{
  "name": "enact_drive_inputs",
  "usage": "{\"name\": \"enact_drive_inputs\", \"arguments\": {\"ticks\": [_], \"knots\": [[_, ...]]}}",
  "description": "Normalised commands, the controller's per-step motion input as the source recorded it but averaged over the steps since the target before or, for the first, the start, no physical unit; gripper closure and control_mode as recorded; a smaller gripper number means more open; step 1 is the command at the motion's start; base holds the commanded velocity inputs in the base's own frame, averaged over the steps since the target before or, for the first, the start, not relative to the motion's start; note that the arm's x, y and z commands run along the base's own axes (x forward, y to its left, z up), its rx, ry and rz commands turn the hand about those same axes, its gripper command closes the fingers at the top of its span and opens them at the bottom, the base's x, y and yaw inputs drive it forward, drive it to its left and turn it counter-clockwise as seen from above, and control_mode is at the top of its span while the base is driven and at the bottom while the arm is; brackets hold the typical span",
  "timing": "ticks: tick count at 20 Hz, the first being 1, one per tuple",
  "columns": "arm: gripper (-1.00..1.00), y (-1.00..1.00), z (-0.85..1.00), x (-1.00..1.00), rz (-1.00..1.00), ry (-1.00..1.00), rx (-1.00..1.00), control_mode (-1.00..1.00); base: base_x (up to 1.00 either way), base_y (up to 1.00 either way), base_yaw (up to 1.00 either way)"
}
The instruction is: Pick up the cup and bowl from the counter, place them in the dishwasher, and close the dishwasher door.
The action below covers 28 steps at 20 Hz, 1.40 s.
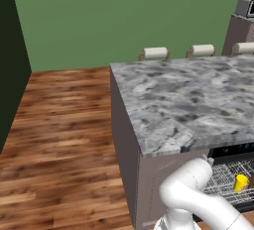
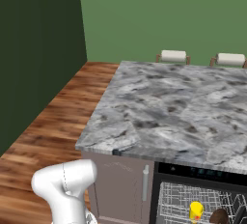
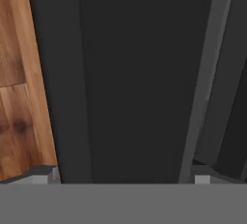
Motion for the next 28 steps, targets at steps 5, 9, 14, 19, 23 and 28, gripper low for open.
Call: {"name": "enact_drive_inputs", "arguments": {"ticks": [5,9,14,19,23,28], "knots": [[-1.00,0.03,-0.48,0.70,0.03,-0.13,-0.11,-1.00,0.00,0.00,0.00],[-1.00,0.00,-0.53,0.62,0.04,-0.13,-0.10,-1.00,0.00,0.00,0.00],[-1.00,0.00,-0.56,0.57,0.04,-0.13,-0.11,-1.00,0.00,0.00,0.00],[-1.00,0.00,-0.63,0.37,0.04,-0.15,-0.12,-1.00,0.00,0.00,0.00],[-1.00,0.00,-0.67,0.33,0.04,-0.16,-0.12,-1.00,0.00,0.00,0.00],[-1.00,0.00,-0.69,0.22,0.04,-0.17,-0.11,-1.00,0.00,0.00,0.00]]}}
